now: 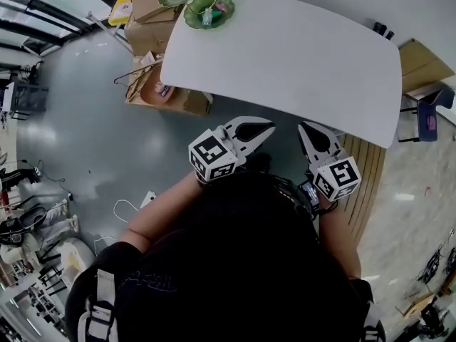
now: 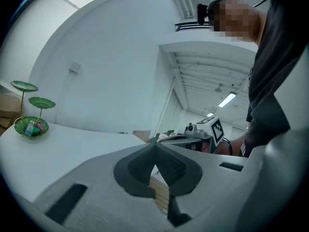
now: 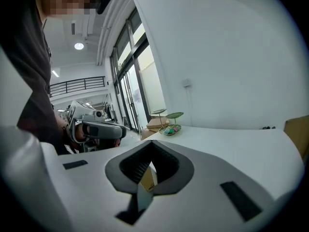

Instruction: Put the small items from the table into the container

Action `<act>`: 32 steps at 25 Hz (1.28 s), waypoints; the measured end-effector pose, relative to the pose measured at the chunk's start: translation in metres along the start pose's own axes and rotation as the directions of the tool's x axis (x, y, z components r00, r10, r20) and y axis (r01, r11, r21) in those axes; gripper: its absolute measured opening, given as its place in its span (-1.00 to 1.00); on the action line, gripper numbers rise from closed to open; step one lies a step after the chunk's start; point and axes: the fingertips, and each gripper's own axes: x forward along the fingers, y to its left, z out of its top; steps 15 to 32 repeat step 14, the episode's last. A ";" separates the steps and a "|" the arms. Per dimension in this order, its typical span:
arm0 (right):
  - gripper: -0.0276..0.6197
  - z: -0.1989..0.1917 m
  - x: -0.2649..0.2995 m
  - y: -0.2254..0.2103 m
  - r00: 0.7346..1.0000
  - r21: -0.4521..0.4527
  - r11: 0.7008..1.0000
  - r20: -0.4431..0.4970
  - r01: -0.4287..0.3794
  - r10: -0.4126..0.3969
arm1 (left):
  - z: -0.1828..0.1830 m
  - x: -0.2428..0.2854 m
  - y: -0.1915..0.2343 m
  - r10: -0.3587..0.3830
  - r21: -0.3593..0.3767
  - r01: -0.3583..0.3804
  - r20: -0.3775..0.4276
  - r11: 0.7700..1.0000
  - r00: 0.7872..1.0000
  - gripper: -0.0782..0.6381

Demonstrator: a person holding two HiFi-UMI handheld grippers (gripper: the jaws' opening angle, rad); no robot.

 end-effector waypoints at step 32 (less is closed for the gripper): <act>-0.87 0.010 -0.016 0.007 0.999 -0.026 0.999 0.023 -0.026 0.027 | -0.003 0.004 -0.014 0.004 -0.009 -0.004 0.009 1.000 1.000 -0.77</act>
